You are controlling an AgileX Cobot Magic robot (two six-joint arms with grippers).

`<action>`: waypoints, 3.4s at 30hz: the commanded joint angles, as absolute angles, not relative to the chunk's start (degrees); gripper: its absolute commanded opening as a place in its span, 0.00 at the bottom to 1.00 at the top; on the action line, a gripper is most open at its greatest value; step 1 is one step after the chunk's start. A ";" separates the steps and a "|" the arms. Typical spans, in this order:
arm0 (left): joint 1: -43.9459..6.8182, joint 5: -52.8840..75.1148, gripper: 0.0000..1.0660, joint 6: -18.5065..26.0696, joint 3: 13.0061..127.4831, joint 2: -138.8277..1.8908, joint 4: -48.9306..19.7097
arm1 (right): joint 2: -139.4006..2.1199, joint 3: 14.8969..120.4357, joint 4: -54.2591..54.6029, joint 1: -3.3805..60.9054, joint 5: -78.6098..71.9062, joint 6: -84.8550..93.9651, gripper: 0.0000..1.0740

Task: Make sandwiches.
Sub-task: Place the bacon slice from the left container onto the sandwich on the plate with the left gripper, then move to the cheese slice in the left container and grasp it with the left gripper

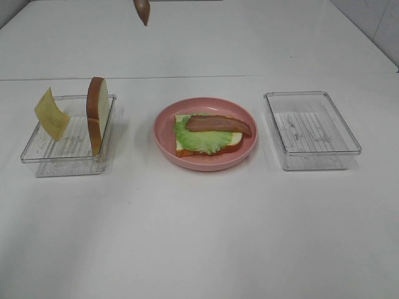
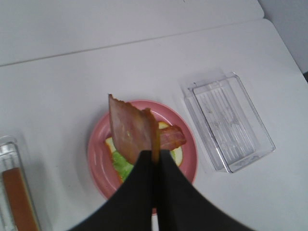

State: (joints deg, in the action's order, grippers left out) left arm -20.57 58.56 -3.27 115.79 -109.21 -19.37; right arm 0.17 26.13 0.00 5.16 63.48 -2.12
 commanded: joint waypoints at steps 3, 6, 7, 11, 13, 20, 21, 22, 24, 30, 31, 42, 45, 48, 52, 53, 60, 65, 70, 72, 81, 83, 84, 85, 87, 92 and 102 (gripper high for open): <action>-24.58 58.04 0.00 -3.09 119.29 -116.08 -22.12 | 1.72 25.95 -0.74 5.04 62.97 -1.60 0.89; -26.59 57.87 0.00 -3.09 121.52 -119.69 -22.75 | 1.72 25.95 -0.74 5.04 62.97 -1.60 0.89; -27.27 57.87 0.00 -3.09 122.15 -120.89 -23.03 | 1.72 25.95 -0.74 5.04 62.97 -1.60 0.89; -28.88 57.58 0.00 -3.09 123.42 -124.96 -24.35 | 1.72 25.95 -0.74 5.04 62.97 -1.60 0.89; -29.97 56.32 0.00 -3.15 123.42 -127.25 -24.92 | 1.72 25.95 -0.74 5.04 62.97 -1.60 0.89; -31.46 54.03 0.00 -3.04 123.42 -130.98 -28.07 | 1.72 25.95 -0.74 5.04 62.97 -1.60 0.89; -31.68 53.11 0.00 -2.75 123.42 -131.55 -29.11 | 1.72 25.95 -0.74 5.04 62.97 -1.60 0.89; -31.68 53.11 0.00 -2.75 123.42 -131.55 -29.11 | 1.72 25.95 -0.74 5.04 62.97 -1.60 0.89; -31.68 52.02 0.00 -2.58 123.42 -132.41 -31.34 | 1.72 25.95 -0.74 5.04 62.97 -1.60 0.89; -31.68 51.74 0.00 -1.55 123.42 -134.30 -33.75 | 1.72 25.95 -0.74 5.04 62.97 -1.60 0.89; -31.68 51.68 0.00 -1.55 123.42 -134.99 -34.09 | 1.72 25.95 -0.74 5.04 62.97 -1.60 0.89; -31.68 51.85 0.00 -1.20 123.42 -138.08 -30.19 | 1.72 25.95 -0.74 5.04 62.97 -1.60 0.89; -31.68 52.08 0.00 -2.35 123.42 -138.08 -25.44 | 1.72 25.95 -0.74 5.04 62.97 -1.60 0.89; -31.68 52.14 0.00 -6.02 123.42 -138.08 -19.02 | 1.72 25.95 -0.74 5.04 62.97 -1.60 0.89; -31.68 52.71 0.00 -8.08 123.42 -138.08 -15.36 | 1.72 25.95 -0.74 5.04 62.97 -1.60 0.89; -31.68 52.71 0.00 -8.08 123.42 -138.08 -15.36 | 1.72 25.95 -0.74 5.04 62.97 -1.60 0.89; -31.68 54.37 0.00 -8.08 123.42 -138.08 -14.04 | 1.72 25.95 -0.74 5.04 62.97 -1.60 0.89; -31.68 56.67 0.00 -8.31 123.42 -138.08 -10.14 | 1.72 25.95 -0.74 5.04 62.97 -1.60 0.89; -31.68 56.84 0.00 -8.31 123.42 -138.08 -8.54 | 1.72 25.95 -0.74 5.04 62.97 -1.60 0.89; -31.68 56.84 0.00 -8.31 123.42 -138.08 -8.65 | 1.72 25.95 -0.74 5.04 62.97 -1.60 0.89; -31.68 56.84 0.31 -8.31 123.42 -138.08 -8.37 | 1.72 25.95 -0.74 5.04 62.97 -1.60 0.89; -31.68 56.89 0.54 -8.31 123.42 -138.08 -8.08 | 1.72 25.95 -0.74 5.04 62.97 -1.60 0.89; -31.68 56.89 0.54 -8.31 123.42 -138.08 -8.08 | 1.72 25.95 -0.74 5.04 62.97 -1.60 0.89; -31.68 57.12 0.77 -8.31 123.42 -138.03 -7.79 | 1.72 25.95 -0.74 5.04 62.97 -1.60 0.89; -31.68 57.93 0.96 -8.31 123.42 -137.68 -7.45 | 1.72 25.95 -0.74 5.04 62.97 -1.60 0.89; -31.68 58.67 0.95 -8.25 123.42 -135.91 -7.10 | 1.72 25.95 -0.74 5.04 62.97 -1.60 0.89; -31.68 68.53 0.95 -8.08 126.91 -130.12 -5.56 | 1.72 25.95 -0.74 5.04 62.97 -1.60 0.89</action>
